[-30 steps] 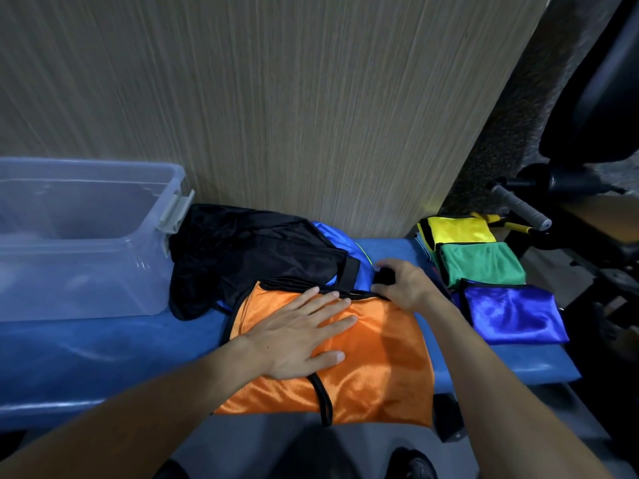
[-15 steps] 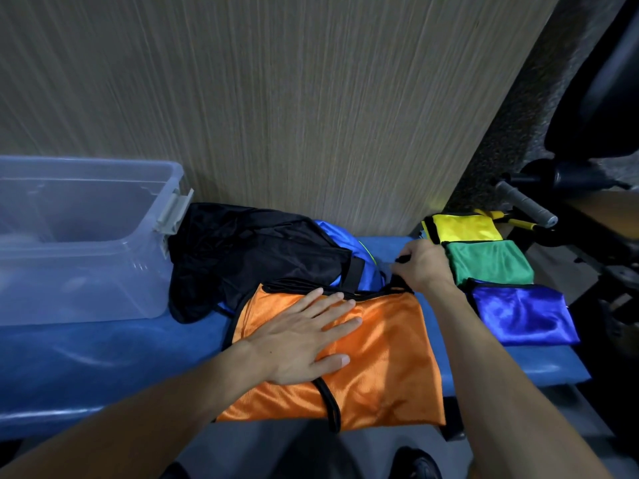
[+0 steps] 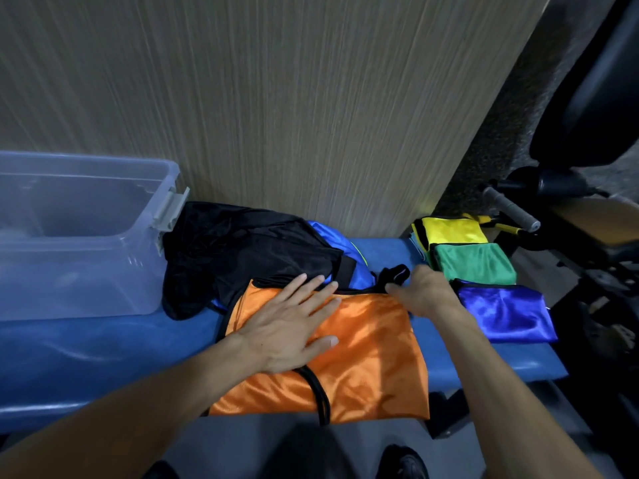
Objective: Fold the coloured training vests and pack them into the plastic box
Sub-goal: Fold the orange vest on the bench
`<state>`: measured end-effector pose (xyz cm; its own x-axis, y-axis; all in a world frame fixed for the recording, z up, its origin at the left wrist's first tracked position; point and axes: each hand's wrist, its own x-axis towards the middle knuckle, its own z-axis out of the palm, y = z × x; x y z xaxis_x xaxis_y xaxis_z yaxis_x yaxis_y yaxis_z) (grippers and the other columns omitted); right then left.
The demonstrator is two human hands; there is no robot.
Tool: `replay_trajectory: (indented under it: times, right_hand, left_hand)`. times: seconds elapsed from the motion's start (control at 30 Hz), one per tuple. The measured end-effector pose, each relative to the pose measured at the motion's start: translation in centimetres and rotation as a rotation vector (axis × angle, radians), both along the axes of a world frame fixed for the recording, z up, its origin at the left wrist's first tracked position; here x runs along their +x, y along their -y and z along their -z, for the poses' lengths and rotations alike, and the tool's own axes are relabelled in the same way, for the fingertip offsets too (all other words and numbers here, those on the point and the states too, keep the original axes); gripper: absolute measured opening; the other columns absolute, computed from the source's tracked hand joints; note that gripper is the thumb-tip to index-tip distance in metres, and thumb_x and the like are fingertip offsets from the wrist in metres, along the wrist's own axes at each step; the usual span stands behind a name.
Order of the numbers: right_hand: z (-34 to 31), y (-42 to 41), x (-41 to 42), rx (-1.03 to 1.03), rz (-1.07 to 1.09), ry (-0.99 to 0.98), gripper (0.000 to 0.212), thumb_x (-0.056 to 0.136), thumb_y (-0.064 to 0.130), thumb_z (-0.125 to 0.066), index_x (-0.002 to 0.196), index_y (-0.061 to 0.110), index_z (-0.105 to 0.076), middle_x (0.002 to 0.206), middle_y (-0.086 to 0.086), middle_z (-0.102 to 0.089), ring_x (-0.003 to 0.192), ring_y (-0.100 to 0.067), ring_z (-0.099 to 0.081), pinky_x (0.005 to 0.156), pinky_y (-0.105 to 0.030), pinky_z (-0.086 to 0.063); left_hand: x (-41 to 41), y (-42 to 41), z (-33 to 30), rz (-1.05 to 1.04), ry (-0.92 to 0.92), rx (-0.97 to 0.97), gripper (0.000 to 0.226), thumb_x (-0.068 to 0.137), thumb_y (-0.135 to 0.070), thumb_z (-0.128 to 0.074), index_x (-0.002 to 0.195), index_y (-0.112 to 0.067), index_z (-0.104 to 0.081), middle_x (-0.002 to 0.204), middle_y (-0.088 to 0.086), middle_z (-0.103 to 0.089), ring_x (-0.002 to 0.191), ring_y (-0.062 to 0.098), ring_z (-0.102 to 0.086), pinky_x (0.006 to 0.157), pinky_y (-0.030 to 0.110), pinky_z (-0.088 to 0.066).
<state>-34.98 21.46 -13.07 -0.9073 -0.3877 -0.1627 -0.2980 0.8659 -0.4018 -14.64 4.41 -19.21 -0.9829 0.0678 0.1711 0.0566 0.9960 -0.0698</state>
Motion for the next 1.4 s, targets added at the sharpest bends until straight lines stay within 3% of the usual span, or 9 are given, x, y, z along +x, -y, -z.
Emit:
replay_trajectory:
  times: [0.07,0.2,0.37,0.5,0.7,0.9,1.1,1.27,1.4]
  right_hand:
    - [0.6,-1.0,1.0,-0.032,-0.02,0.098,0.032,0.09,0.037,-0.071,0.092,0.012,-0.051,0.094,-0.01,-0.063,0.084,-0.028,-0.066,0.067,-0.03,-0.051]
    - [2.3,-1.8,0.8,-0.113,0.03,0.126,0.042,0.081,0.043,-0.078,0.077,0.013,-0.048,0.082,-0.007,-0.054,0.077,-0.024,-0.055,0.049,-0.026,-0.034]
    - [3.0,-1.5,0.9,-0.281,0.106,0.222,0.055,0.073,0.029,-0.088,0.053,0.016,-0.039,0.052,0.001,-0.041,0.045,-0.015,-0.039,0.045,-0.026,-0.029]
    - [3.0,-1.7,1.5,-0.369,0.153,0.275,0.058,0.074,0.031,-0.088,0.049,0.02,-0.037,0.039,0.008,-0.035,0.035,-0.009,-0.035,0.038,-0.02,-0.027]
    - [3.1,-2.7,1.3,-0.239,0.077,0.261,0.054,0.081,0.058,-0.075,0.065,0.016,-0.045,0.062,-0.002,-0.048,0.059,-0.022,-0.053,0.053,-0.028,-0.044]
    - [2.9,-2.9,1.2,-0.385,0.13,0.196,0.04,0.087,0.039,-0.074,0.063,0.01,-0.059,0.062,-0.004,-0.056,0.065,-0.025,-0.057,0.058,-0.032,-0.043]
    - [-0.7,-4.0,1.3,-0.487,0.149,0.008,0.043,0.096,0.038,-0.068,0.106,-0.004,-0.067,0.097,-0.022,-0.069,0.091,-0.037,-0.062,0.084,-0.043,-0.05]
    - [-2.9,-6.2,2.4,-0.526,0.028,0.531,0.026,0.087,0.029,-0.079,0.108,0.025,-0.065,0.098,-0.008,-0.077,0.088,-0.029,-0.075,0.078,-0.043,-0.062]
    - [-3.9,-7.6,3.1,-0.505,-0.081,0.654,0.047,0.085,0.004,-0.077,0.121,0.03,-0.061,0.104,-0.011,-0.078,0.094,-0.036,-0.075,0.088,-0.055,-0.059]
  left_hand:
    - [-0.3,0.2,0.1,-0.013,-0.005,0.002,0.07,0.105,-0.061,-0.019,0.161,-0.02,-0.023,0.17,0.002,-0.008,0.157,0.019,0.005,0.125,0.042,0.008]
    - [-0.5,0.3,0.0,-0.015,-0.034,0.002,0.063,0.106,-0.054,-0.023,0.158,-0.019,-0.033,0.168,0.002,-0.018,0.157,0.02,-0.006,0.125,0.041,0.002]
    - [-0.1,0.2,-0.8,0.017,-0.086,-0.068,0.05,0.099,-0.043,-0.039,0.137,-0.02,-0.061,0.149,-0.001,-0.053,0.139,0.022,-0.045,0.118,0.038,-0.023]
    - [0.3,0.3,-0.2,0.013,-0.07,-0.067,0.051,0.104,-0.047,-0.033,0.144,-0.024,-0.055,0.155,-0.004,-0.046,0.146,0.018,-0.037,0.123,0.039,-0.022]
    - [0.1,0.7,0.0,0.024,-0.026,-0.045,0.058,0.107,-0.053,-0.023,0.157,-0.025,-0.034,0.166,-0.005,-0.026,0.156,0.015,-0.012,0.126,0.038,0.0]
    - [-0.7,0.2,0.4,0.012,-0.019,-0.042,0.061,0.107,-0.054,-0.016,0.16,-0.025,-0.025,0.169,-0.005,-0.014,0.157,0.015,-0.003,0.126,0.041,0.003]
    - [-3.5,-2.0,0.4,-0.007,0.025,-0.011,0.066,0.104,-0.059,-0.013,0.162,-0.027,-0.015,0.17,-0.001,-0.005,0.157,0.021,0.003,0.126,0.046,0.008]
    - [-4.0,-1.8,0.7,-0.023,0.069,-0.013,0.069,0.102,-0.064,-0.01,0.162,-0.03,-0.009,0.17,-0.002,0.002,0.156,0.019,0.013,0.125,0.046,0.012]
    - [-3.9,-1.9,0.4,-0.01,0.087,0.0,0.069,0.103,-0.065,-0.014,0.162,-0.029,-0.01,0.17,-0.001,0.001,0.156,0.019,0.013,0.124,0.046,0.014]
